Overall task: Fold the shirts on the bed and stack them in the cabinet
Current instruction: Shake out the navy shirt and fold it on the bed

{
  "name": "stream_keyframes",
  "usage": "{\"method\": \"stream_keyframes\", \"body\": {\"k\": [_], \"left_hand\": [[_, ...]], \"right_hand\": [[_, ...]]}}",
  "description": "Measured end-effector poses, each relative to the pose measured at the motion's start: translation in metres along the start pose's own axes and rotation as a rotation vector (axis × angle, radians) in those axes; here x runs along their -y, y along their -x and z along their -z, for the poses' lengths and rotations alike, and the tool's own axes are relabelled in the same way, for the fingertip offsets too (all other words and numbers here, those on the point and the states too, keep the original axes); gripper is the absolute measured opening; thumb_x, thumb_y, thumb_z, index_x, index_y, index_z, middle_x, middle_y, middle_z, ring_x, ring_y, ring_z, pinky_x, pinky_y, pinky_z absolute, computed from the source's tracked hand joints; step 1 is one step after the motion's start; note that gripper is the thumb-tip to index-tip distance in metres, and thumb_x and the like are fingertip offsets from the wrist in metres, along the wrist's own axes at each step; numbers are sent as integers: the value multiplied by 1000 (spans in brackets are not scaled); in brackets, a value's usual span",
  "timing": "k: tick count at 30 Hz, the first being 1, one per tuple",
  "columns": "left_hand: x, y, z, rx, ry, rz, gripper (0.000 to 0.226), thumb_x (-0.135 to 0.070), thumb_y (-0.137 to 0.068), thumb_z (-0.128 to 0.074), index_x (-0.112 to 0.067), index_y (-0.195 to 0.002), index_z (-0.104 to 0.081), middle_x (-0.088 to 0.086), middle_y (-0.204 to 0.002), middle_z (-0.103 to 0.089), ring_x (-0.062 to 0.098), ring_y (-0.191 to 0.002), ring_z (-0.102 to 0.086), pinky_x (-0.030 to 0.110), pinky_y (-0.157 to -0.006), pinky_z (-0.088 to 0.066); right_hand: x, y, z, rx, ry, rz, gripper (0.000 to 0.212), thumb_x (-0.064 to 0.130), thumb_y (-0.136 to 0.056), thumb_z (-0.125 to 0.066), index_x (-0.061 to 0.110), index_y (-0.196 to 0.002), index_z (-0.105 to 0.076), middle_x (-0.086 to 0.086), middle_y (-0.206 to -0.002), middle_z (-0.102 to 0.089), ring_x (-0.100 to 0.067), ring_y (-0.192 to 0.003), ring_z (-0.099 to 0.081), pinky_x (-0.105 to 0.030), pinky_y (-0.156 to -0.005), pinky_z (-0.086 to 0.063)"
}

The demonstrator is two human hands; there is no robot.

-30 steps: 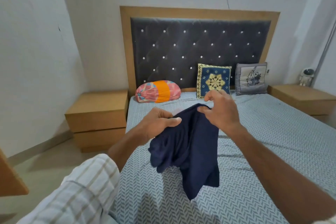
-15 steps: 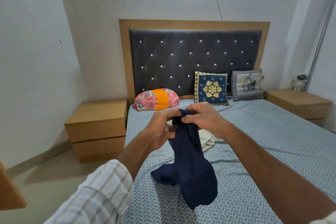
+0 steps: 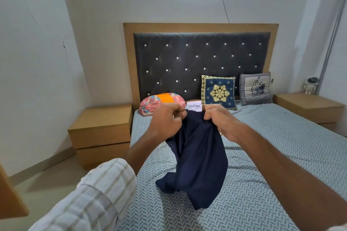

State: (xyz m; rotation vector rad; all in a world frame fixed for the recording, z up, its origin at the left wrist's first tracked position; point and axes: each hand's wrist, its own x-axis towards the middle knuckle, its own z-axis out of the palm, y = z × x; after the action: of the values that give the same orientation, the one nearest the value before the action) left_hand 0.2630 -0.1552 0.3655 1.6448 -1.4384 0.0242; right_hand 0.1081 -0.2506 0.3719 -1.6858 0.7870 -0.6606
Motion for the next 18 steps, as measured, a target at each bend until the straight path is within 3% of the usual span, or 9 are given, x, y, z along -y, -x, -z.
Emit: {"method": "stream_keyframes", "body": {"k": [3,5,7,9,11,14,16,18], "left_hand": [[-7,-11,7,9,165,99,22,-14,-96,-61,-19,-75,-62,-8,-59,-54,2,-47,-42,23,-51,-37],[-10,-18,12,14,228,119,22,-15,-98,-57,-20,-76,-60,-9,-58,-53,2,-47,-39,23,-52,-34],[-10,-23,18,0,186,85,18,-17,-98,-59,-20,-80,-64,-6,-64,-60,5,-52,-45,23,-54,-40],[-8,-26,27,-3,122,32,12,-23,-95,-66,-24,-83,-68,-7,-71,-68,7,-57,-56,26,-58,-50],[-3,-29,37,70,68,0,9,-33,-85,-78,-30,-83,-70,-15,-79,-71,5,-72,-65,29,-66,-55],[3,-30,54,245,-102,-30,18,-36,-75,-85,-40,-82,-69,-32,-80,-66,1,-87,-65,21,-74,-49],[8,-31,62,279,-143,-40,14,-27,-87,-76,-38,-95,-75,-21,-88,-71,6,-91,-67,19,-75,-48],[10,-29,69,225,-87,-1,14,-25,-94,-68,-35,-98,-78,-13,-88,-74,6,-85,-66,23,-74,-49]], "right_hand": [[9,2,0,78,-154,64,24,19,-97,-55,7,-106,-73,-14,-109,-74,-21,-97,-69,-34,-92,-50],[16,1,2,70,-1,145,19,30,-93,-68,14,-100,-75,-3,-99,-76,-18,-95,-71,-30,-90,-52],[19,-4,6,-47,253,220,10,26,-89,-72,17,-86,-74,3,-80,-70,-15,-79,-65,-31,-78,-48],[23,-8,10,-109,448,267,8,26,-90,-69,21,-87,-75,0,-75,-69,-14,-68,-58,-35,-70,-44],[28,-9,14,-116,558,280,10,26,-89,-69,26,-96,-77,0,-82,-74,-16,-73,-65,-37,-72,-50],[40,-3,17,-130,706,301,15,19,-91,-69,29,-97,-78,14,-81,-72,1,-77,-64,-16,-69,-47],[46,0,16,-179,743,321,18,15,-92,-66,28,-94,-78,14,-80,-72,2,-78,-64,-15,-67,-48],[49,1,15,-230,709,337,17,14,-92,-65,24,-95,-79,8,-83,-75,-5,-83,-68,-25,-78,-53]]}}
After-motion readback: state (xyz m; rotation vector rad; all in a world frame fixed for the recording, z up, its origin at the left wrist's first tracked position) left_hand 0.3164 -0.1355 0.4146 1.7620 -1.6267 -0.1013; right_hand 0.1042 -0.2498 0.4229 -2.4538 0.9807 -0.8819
